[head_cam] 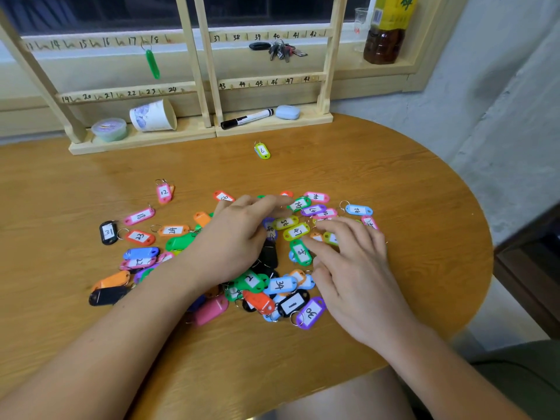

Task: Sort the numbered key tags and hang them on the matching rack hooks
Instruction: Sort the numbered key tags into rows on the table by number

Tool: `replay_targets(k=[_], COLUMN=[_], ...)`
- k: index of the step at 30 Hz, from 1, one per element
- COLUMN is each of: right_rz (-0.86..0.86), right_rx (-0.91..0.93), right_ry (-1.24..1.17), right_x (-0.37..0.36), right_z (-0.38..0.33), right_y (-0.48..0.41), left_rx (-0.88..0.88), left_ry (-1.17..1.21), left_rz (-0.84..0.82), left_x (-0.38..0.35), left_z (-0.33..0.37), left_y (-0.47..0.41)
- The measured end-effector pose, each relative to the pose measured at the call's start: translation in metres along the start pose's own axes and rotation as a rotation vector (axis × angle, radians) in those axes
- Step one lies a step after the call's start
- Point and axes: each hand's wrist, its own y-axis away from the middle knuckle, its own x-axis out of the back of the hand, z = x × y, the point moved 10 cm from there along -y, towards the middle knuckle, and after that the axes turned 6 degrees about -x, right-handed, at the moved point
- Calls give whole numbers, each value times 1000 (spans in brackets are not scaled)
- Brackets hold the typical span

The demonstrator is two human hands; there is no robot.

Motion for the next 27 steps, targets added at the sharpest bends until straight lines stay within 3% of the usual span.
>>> replay_targets(k=[3,8,13,17,27], right_rz=[33,44,65,38,134], right_rx=[-44,-60,16,82,72], right_ry=[7,-15,-81,-69,-77], right_x=[4,7,14,13,27], right_z=[8,12,8,5,20], right_y=[2,4,13,23,35], left_rx=[39,5,-175,-198,-230], left_ry=[-32,-86,-102,-29,-175], left_rz=[92,112,25,-36,-59], left_x=[14,21,8,-7,-9], left_z=[-7,-4,31,44,49], left_y=[2,5,6,7,7])
